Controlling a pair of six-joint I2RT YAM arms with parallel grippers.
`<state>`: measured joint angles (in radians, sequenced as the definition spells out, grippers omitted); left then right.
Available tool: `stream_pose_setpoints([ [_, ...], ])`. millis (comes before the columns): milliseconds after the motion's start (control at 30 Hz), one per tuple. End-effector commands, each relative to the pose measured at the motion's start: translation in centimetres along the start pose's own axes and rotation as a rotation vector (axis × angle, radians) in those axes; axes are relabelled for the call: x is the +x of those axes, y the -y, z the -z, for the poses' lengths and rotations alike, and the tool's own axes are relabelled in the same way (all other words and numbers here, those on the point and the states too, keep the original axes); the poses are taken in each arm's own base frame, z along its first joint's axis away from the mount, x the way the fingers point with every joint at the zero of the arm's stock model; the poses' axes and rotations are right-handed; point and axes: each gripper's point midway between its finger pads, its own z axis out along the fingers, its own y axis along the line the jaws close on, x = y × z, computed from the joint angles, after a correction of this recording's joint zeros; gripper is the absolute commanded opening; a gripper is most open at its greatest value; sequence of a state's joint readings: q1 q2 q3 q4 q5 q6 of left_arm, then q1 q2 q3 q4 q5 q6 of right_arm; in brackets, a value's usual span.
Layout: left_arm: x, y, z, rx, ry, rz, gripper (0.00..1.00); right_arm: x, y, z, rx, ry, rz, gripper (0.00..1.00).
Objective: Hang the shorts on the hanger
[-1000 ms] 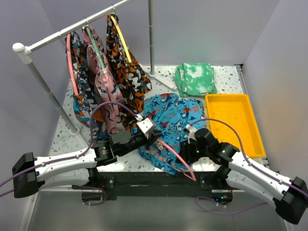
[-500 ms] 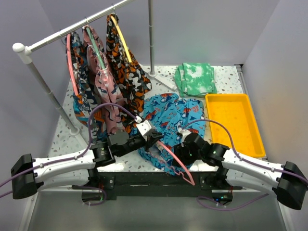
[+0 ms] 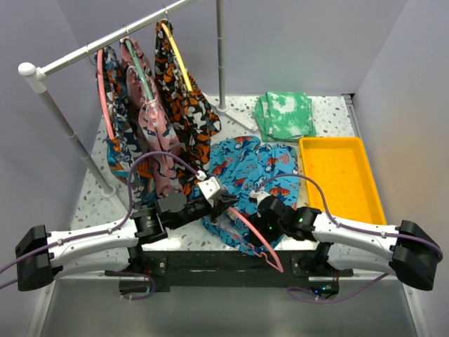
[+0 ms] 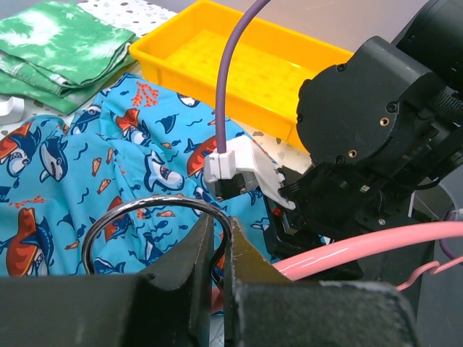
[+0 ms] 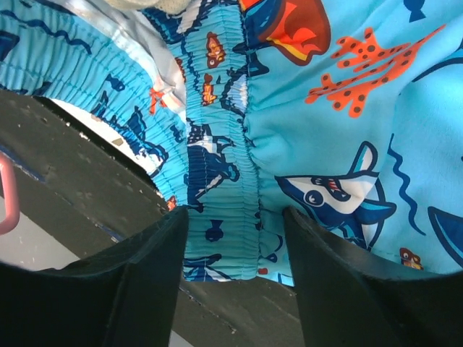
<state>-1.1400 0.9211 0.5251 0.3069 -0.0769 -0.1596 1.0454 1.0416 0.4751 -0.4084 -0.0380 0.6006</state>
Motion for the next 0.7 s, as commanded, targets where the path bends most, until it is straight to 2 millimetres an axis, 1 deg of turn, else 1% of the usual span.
stream_pose_setpoints([
  [0, -3.0, 0.5, 0.1, 0.024, 0.111, -0.009, 0.0, -2.0, -1.1, 1.3, -0.018, 0.056, 0.047, 0.63],
  [33, -3.0, 0.5, 0.1, 0.024, 0.111, -0.009, 0.0, -2.5, -1.7, 1.8, -0.039, 0.067, 0.055, 0.63],
  [133, -3.0, 0.5, 0.2, 0.024, 0.113, -0.01, 0.0, -2.3, -2.0, 2.2, -0.05, 0.047, 0.07, 0.66],
  [167, -3.1, 0.5, 0.2, 0.024, 0.116, -0.01, 0.0, -2.2, -1.9, 2.1, -0.045, 0.041, 0.071, 0.81],
  [200, -3.1, 0.4, 0.2, 0.023, 0.115, -0.012, 0.0, -2.1, -1.8, 2.1, -0.038, 0.034, 0.068, 0.85],
  [233, -3.2, 0.5, 0.2, 0.025, 0.118, -0.012, 0.0, -2.1, -1.8, 2.0, -0.04, 0.031, 0.066, 0.86],
  [333, -3.2, 0.4, 0.2, 0.02, 0.118, -0.013, 0.0, -1.7, -1.6, 1.7, -0.023, 0.011, 0.066, 0.82],
  [400, -3.2, 0.3, 0.2, 0.015, 0.118, -0.013, 0.0, -1.5, -1.3, 1.6, -0.003, 0.0, 0.059, 0.77],
  [433, -3.2, 0.3, 0.2, 0.015, 0.118, -0.013, 0.0, -1.4, -1.3, 1.5, 0.004, -0.001, 0.05, 0.71],
  [467, -3.3, 0.3, 0.3, 0.014, 0.122, -0.012, 0.0, -1.2, -1.2, 1.5, 0.01, -0.008, 0.05, 0.58],
  [500, -3.2, 0.3, 0.3, 0.014, 0.12, -0.012, 0.0, -1.1, -1.2, 1.4, 0.012, -0.014, 0.053, 0.58],
  [667, -3.0, 0.1, 0.3, 0.007, 0.116, -0.012, 0.0, -0.2, -1.7, 1.6, 0.019, -0.04, 0.079, 0.64],
])
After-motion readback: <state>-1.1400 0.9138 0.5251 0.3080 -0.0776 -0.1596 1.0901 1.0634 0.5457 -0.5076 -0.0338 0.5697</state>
